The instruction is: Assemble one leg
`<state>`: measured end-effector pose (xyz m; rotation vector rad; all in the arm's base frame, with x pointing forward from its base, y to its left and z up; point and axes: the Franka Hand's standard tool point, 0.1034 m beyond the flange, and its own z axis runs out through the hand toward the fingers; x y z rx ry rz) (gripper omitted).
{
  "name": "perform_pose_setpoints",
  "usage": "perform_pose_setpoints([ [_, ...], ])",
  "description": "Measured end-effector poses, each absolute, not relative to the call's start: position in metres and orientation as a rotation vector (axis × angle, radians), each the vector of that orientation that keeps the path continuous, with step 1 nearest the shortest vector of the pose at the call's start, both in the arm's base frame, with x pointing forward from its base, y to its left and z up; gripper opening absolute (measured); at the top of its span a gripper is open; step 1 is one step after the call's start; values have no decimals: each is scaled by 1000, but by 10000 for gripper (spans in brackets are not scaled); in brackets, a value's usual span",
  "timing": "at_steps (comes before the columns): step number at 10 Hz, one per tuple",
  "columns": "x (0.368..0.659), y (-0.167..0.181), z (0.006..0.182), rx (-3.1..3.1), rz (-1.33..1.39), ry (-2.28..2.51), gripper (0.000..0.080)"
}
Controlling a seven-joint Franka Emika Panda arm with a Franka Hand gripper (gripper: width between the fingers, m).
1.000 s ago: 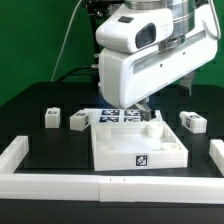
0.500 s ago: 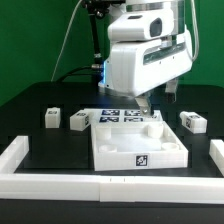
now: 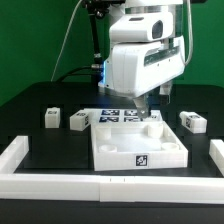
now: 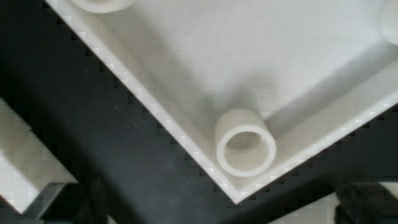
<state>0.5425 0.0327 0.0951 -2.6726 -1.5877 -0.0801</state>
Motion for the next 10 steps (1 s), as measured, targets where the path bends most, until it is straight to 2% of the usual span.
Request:
perform_pose_setpoints([
  [1, 537, 33, 91, -2572, -106, -1784, 650],
  [3, 500, 36, 82, -2376, -44, -2034, 650],
  [6, 467, 30, 59, -2148, 78, -2262, 650],
  [10, 469, 30, 60, -2156, 75, -2258, 650],
])
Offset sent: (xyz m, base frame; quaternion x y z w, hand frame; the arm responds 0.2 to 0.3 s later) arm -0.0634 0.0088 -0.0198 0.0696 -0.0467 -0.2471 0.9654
